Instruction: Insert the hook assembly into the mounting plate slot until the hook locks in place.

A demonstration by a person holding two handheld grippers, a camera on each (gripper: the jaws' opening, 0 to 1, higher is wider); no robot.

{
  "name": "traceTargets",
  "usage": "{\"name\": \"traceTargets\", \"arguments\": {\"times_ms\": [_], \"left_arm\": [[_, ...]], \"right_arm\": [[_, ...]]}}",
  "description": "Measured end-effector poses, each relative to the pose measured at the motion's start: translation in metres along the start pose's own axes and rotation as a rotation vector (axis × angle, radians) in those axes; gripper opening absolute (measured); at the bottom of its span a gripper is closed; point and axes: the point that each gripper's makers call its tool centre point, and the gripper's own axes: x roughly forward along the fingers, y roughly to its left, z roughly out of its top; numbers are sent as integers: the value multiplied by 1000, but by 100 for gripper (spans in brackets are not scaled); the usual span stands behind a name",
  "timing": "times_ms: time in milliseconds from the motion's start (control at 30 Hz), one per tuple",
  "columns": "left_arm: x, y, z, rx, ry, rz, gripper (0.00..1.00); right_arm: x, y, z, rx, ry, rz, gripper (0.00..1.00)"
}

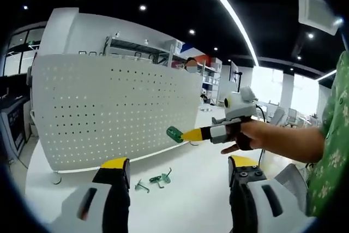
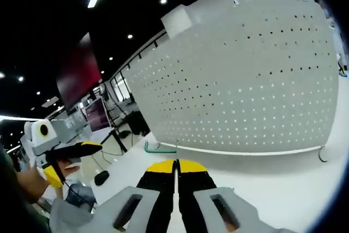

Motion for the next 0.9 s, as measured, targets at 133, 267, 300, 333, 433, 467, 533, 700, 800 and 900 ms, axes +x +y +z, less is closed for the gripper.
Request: {"name": "traceTargets", "arguments": {"times_ms": [133,267,300,333,433,467,533,700,800,900], "left_arm": [[4,1,12,9,-22,-8,75],[7,2,23,18,-42,-11,74],[7,3,25,18,-47,-11,74],[8,4,27,18,-50,-10,74],[10,4,37,4,-73,-17,72],[11,5,38,1,-77,-17,72],[13,6,44,-9,-86,-16,70],[16,7,59,-39,-126,-21,69],[19,4,70,-54,-153,-34,69],[21,3,76,-68,-167,-42,68]], "right_arm": [[1,9,9,-3,-27,12,0],[1,17,18,-10,-52,23,0],[1,20,21,-13,-62,27,0],[1,21,24,-15,-68,31,0],[0,29,32,-21,-96,42,0],[0,32,35,-23,-106,48,0],[-1,37,41,-28,-130,61,0],[-2,47,54,-24,-179,92,0],[-2,50,59,-22,-203,102,0],[-4,54,65,-20,-228,114,0]]}}
